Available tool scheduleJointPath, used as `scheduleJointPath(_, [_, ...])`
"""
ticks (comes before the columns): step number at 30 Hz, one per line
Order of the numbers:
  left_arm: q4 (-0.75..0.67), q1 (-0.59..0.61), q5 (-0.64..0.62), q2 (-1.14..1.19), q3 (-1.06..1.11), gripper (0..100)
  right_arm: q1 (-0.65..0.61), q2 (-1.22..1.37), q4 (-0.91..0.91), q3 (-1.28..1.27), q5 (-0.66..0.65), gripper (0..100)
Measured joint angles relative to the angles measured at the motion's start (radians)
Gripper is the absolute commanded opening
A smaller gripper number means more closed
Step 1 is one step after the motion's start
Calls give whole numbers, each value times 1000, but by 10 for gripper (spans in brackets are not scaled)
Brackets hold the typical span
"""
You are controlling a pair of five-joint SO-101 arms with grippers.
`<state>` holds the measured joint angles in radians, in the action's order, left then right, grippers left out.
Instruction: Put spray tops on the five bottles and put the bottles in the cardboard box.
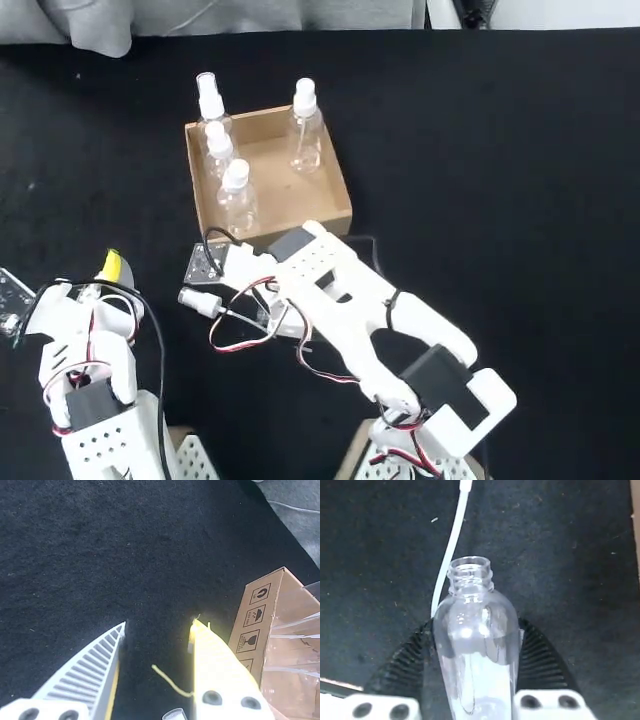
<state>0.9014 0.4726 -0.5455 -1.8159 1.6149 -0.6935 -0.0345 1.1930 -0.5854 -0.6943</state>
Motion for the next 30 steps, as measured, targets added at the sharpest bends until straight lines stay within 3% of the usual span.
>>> scheduleJointPath(8, [0, 0, 0, 0, 0, 190, 0, -100, 2, 2, 69, 89])
scheduleJointPath(30, [2, -38, -55, 0, -15, 188, 0, -107, 2, 2, 78, 89])
